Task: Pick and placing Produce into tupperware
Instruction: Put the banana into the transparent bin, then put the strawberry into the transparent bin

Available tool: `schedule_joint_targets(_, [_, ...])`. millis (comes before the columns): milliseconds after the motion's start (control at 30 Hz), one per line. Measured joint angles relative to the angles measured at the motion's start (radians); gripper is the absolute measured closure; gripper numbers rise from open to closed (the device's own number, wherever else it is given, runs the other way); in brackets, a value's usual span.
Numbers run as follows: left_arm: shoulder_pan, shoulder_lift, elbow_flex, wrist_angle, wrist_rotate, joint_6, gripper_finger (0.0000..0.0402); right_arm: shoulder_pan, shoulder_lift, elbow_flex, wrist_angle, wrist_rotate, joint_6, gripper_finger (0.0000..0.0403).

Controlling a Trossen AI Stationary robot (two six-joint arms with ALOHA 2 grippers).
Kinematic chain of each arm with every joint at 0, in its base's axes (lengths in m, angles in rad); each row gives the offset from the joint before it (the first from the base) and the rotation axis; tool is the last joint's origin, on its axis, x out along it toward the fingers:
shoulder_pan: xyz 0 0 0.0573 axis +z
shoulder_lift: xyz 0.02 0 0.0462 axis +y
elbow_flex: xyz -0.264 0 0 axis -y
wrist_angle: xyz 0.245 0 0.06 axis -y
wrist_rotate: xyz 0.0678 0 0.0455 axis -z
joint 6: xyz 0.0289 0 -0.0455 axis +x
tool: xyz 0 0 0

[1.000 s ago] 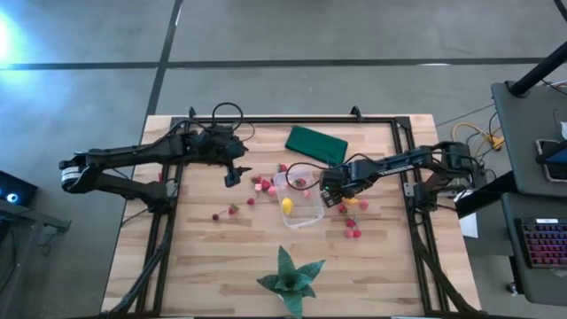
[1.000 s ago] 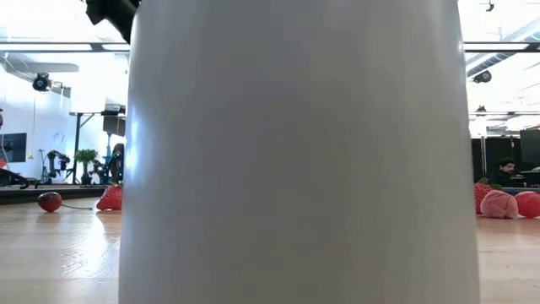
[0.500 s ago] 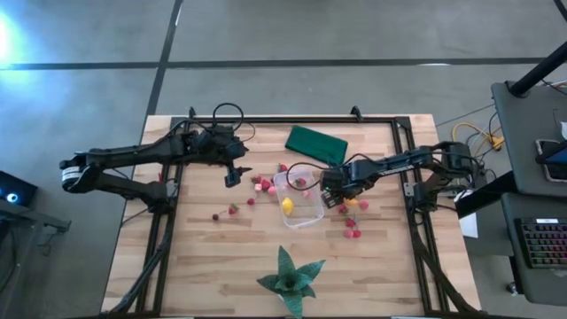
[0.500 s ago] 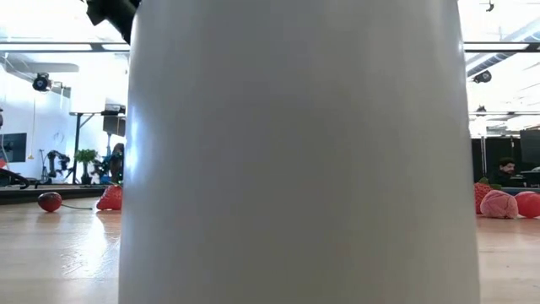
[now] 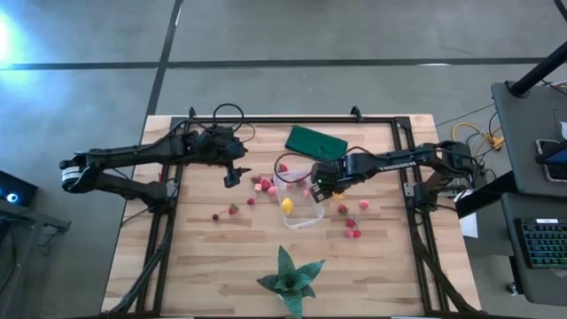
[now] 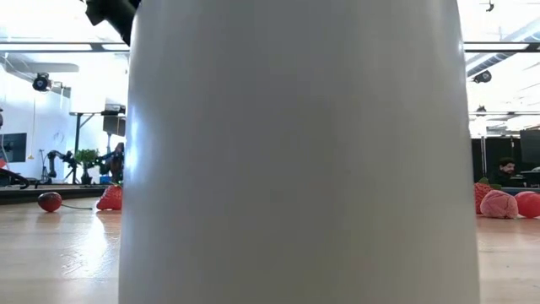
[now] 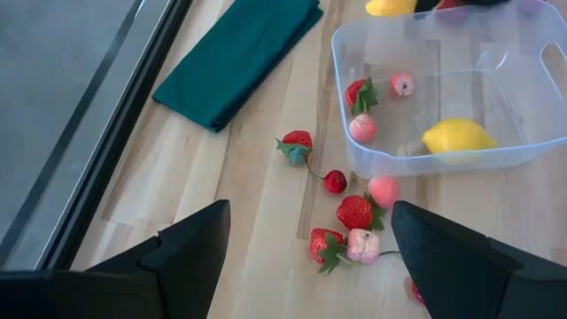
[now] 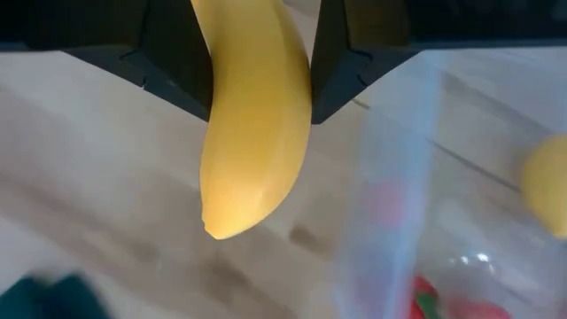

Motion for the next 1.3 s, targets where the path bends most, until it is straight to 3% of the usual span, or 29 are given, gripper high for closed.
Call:
schedule_joint_targets(200, [0.003,0.000,-0.017,-0.014,0.001,0.009,0.0104,-0.009,0.000,0.149,-0.115,0.075,-0.030,0.0239])
schedule_joint_targets(400, [0.004,0.000,-0.031,-0.030,0.002,0.025,0.0104,-0.016,0.016,0.275,-0.107,0.073,-0.074,0.0239])
schedule_joint_targets(667, [0.004,-0.001,-0.031,-0.040,0.003,0.026,0.0104,-0.015,0.104,0.343,0.079,-0.061,-0.116,0.0239])
schedule_joint_targets(933, [0.004,-0.008,-0.033,-0.109,0.003,0.026,0.0104,-0.005,0.176,0.379,0.061,-0.064,-0.118,0.0236])
schedule_joint_targets(1300, [0.004,-0.029,-0.105,-0.119,0.000,0.024,0.0104,0.000,0.164,0.386,0.061,-0.025,-0.119,0.0149])
